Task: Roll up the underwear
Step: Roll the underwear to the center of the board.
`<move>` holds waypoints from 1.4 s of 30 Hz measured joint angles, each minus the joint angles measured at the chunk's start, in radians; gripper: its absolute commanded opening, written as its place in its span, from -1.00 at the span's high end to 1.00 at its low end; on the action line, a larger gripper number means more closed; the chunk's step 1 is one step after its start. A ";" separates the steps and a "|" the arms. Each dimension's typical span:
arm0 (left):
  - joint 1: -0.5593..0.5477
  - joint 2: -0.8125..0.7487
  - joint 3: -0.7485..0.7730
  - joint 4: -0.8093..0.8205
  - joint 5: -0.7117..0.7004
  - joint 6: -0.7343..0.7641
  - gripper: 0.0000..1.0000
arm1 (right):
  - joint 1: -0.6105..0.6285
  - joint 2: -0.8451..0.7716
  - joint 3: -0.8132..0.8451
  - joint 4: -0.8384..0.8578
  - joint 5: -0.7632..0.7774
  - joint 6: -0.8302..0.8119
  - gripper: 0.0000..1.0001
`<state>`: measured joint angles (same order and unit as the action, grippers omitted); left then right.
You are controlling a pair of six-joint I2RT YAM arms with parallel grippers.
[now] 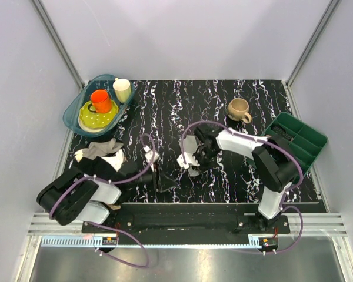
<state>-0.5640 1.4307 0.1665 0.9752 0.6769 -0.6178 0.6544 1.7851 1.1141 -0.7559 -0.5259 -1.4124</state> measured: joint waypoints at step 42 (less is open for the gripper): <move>-0.667 0.261 0.420 -0.394 -0.738 0.984 0.17 | -0.073 0.330 0.303 -0.570 -0.176 0.030 0.70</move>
<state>-1.2308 1.6913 0.5861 0.5816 -0.0608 0.3664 0.5812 2.1151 1.4166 -1.3262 -0.7017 -1.3823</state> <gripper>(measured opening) 0.458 0.136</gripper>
